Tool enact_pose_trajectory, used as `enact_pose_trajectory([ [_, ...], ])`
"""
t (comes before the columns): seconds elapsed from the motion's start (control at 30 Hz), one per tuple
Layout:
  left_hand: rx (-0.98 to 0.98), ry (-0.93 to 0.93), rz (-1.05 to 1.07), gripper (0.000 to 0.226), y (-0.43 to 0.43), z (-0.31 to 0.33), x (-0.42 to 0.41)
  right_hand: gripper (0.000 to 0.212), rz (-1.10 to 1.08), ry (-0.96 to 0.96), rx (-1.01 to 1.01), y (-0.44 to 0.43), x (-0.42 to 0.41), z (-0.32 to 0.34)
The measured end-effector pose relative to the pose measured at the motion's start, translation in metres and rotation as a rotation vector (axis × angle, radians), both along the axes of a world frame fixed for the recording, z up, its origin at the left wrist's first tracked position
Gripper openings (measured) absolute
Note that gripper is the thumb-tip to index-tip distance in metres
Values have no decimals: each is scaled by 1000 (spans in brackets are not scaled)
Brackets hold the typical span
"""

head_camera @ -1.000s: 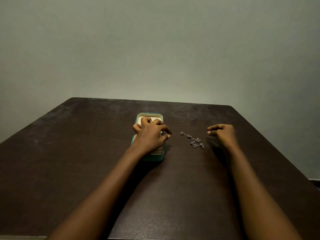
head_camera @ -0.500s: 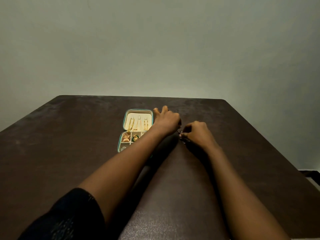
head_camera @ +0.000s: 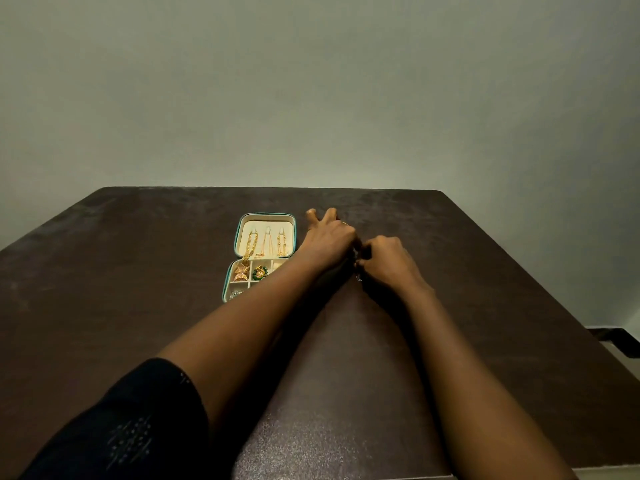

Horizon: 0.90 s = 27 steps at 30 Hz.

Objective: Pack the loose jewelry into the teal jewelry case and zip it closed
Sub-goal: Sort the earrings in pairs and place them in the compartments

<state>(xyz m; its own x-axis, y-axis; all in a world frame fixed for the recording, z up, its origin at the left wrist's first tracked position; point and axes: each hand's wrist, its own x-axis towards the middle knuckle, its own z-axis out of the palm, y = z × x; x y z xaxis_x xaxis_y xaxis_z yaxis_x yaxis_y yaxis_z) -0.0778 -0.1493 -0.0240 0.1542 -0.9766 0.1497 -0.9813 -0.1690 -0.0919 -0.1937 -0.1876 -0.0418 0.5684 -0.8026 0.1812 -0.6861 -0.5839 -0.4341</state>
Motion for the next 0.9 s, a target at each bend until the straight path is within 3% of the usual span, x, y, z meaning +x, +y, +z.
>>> enact_pose_trajectory([
  [0.2,-55,-93,-49,20,-1,-3,1,17,-110,-139,-41,-11,-3,4],
  [0.37,-75,-158,-56,23,-4,-3,6,11,-171,-355,82,-21,-2,2],
  [0.53,-147,57,22,18,-5,0,10,11,-157,-586,270,-25,-5,3],
  [0.7,-156,244,89,15,2,5,15,31,-47,-819,391,-21,-6,7],
  [0.9,-194,588,104,15,19,10,21,27,-49,-1041,615,-14,-4,9],
])
